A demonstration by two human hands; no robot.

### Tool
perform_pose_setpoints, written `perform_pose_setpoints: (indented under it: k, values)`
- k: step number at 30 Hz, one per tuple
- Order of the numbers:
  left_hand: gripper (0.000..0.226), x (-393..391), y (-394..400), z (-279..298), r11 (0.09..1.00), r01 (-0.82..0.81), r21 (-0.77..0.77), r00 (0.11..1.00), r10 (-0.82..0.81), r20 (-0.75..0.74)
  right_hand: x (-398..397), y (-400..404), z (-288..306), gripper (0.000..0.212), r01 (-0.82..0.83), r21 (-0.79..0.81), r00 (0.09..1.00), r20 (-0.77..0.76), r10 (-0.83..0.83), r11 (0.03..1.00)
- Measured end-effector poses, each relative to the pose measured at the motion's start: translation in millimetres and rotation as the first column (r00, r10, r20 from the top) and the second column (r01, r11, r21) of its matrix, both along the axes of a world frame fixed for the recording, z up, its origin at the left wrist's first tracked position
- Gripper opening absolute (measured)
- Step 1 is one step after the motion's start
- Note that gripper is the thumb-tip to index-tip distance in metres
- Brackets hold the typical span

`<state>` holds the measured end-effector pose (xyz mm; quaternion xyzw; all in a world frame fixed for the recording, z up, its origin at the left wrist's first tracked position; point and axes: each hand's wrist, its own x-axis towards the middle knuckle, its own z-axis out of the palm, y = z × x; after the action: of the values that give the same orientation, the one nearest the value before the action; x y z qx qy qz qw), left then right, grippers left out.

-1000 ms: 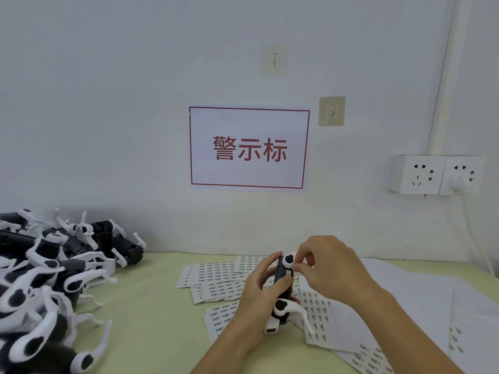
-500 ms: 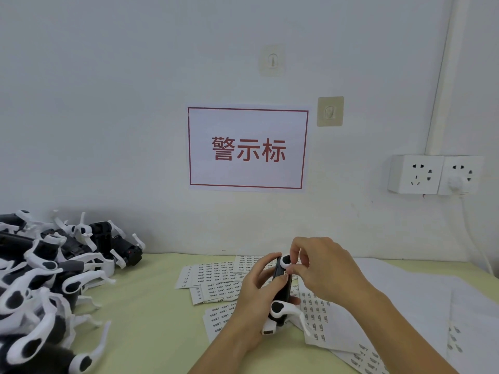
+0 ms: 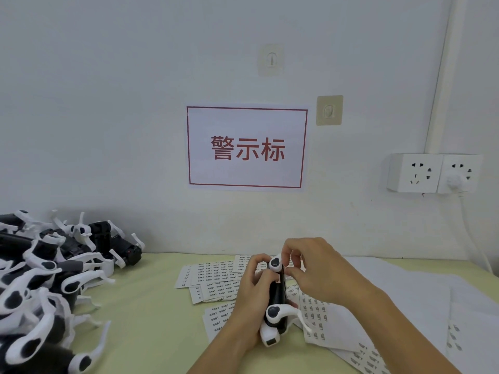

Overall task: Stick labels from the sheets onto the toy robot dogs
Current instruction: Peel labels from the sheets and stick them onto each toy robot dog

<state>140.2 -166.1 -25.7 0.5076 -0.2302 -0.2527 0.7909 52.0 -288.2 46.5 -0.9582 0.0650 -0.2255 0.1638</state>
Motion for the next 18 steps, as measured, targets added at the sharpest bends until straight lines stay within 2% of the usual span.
perform_pose_setpoints:
  k: [4,8,10,18]
  values:
    - [0.014,2.7,-1.2,-1.7,0.995,0.04,-0.086,0.996,-0.047,-0.075,-1.0,-3.9,0.3,0.012,-0.075,0.046,0.997,0.016,0.075,0.996]
    - [0.026,5.2,-2.3,-3.3,0.991,0.059,-0.119,0.993,-0.071,-0.097,-2.0,-5.1,0.1,0.026,-0.12,0.068,0.993,0.007,0.12,0.99]
    - [0.031,5.6,-1.9,-3.0,0.992,0.054,-0.11,0.993,-0.065,-0.098,-2.1,-4.8,-0.6,0.027,-0.129,0.067,0.991,-0.012,0.13,0.989]
    - [0.017,4.4,0.3,-2.8,0.997,0.02,-0.07,0.996,-0.026,-0.086,-2.6,-4.0,1.6,0.019,-0.141,0.038,0.988,-0.057,0.143,0.989]
